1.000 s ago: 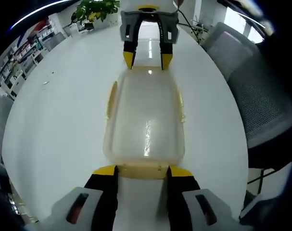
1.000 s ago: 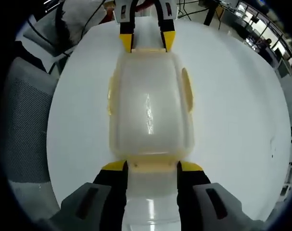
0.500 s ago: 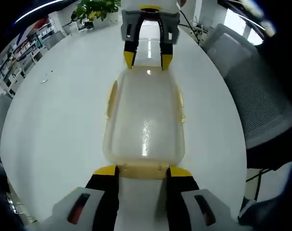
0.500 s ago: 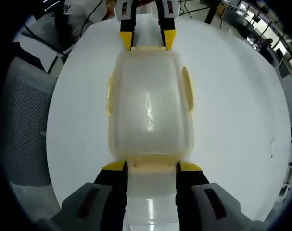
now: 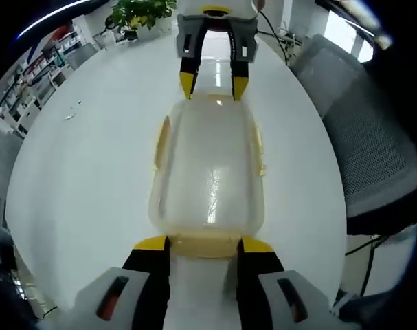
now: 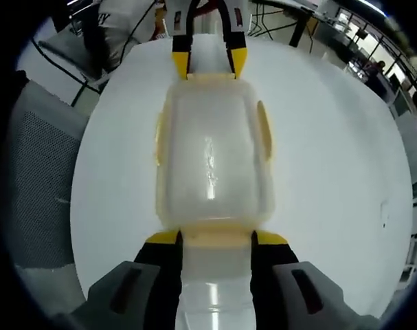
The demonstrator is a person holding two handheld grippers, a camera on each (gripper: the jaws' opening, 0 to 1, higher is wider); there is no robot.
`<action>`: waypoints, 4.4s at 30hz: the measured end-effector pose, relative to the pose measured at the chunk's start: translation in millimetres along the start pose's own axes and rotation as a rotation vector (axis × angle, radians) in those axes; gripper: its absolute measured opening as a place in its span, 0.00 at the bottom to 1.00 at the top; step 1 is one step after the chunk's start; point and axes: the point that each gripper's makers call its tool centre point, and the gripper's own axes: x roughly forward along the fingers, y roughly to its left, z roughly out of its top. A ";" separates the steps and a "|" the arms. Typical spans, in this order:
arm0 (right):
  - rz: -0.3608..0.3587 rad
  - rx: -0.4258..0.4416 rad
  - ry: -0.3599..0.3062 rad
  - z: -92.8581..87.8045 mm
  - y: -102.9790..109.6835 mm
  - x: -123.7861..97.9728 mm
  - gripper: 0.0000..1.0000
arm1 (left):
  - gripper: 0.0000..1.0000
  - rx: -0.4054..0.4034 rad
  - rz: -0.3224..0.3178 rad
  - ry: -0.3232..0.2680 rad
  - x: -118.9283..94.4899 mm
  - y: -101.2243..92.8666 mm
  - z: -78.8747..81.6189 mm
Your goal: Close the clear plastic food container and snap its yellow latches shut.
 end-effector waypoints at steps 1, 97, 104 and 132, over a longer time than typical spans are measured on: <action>0.004 0.001 -0.013 3.4 -0.1 -3.2 0.35 | 0.32 -0.002 0.003 0.004 -4.6 1.4 -0.2; 0.001 -0.028 -0.014 -196.6 -14.1 -126.1 0.36 | 0.33 0.000 0.027 -0.022 51.2 -14.7 227.9; 0.002 -0.027 -0.011 -198.4 -14.1 -125.0 0.36 | 0.33 -0.001 0.024 -0.019 53.5 -14.9 228.0; -0.010 -0.025 -0.019 -206.1 -15.4 -114.9 0.37 | 0.33 -0.018 0.004 -0.041 65.6 -14.1 227.2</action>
